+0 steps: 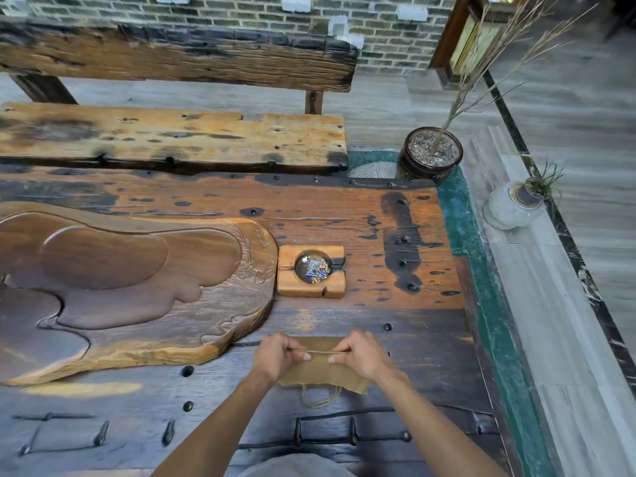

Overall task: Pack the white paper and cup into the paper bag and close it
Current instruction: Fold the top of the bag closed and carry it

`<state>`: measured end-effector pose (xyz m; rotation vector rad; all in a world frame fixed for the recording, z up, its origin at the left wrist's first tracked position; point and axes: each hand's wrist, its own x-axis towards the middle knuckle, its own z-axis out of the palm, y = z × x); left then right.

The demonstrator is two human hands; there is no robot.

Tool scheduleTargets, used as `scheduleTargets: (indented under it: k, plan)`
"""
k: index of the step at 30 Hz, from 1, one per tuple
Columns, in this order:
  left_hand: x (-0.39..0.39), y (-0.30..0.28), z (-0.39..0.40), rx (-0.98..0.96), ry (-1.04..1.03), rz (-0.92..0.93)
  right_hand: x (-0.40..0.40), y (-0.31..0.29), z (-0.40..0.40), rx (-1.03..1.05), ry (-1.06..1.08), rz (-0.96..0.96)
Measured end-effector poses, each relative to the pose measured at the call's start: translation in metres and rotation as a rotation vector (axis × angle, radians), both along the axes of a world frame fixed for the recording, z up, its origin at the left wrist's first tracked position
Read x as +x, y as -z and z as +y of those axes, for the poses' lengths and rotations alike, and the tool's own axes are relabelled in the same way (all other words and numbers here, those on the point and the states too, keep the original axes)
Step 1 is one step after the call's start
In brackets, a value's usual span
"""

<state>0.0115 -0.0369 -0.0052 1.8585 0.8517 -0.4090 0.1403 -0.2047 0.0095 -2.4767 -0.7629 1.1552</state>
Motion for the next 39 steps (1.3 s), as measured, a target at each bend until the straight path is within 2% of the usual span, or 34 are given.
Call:
scheduleTargets:
  k: [5, 12, 19, 23, 31, 35, 39]
  plan:
    - [-0.012, 0.007, 0.006, -0.049, -0.077, -0.030, 0.007, 0.002, -0.026, 0.056, 0.169, 0.093]
    - [-0.024, 0.016, 0.010, -0.141, -0.172, -0.063, 0.016, 0.010, -0.057, 0.103, 0.267, 0.060]
    - [-0.041, 0.018, 0.000, -0.229, -0.488, -0.058, 0.008, 0.018, -0.069, 0.205, 0.414, 0.121]
    - [-0.040, 0.018, -0.004, -0.234, -0.544, -0.055, 0.003, 0.015, -0.065, 0.229, 0.509, 0.087]
    - [-0.024, -0.018, 0.014, -0.145, -0.507, -0.232, 0.014, -0.017, -0.048, 0.345, 0.566, 0.042]
    - [-0.012, -0.057, 0.022, -0.154, -0.560, -0.345, 0.028, -0.051, -0.038, 0.438, 0.526, -0.027]
    - [0.004, -0.110, 0.023, -0.157, -0.529, -0.505, 0.042, -0.098, -0.025, 0.539, 0.488, -0.120]
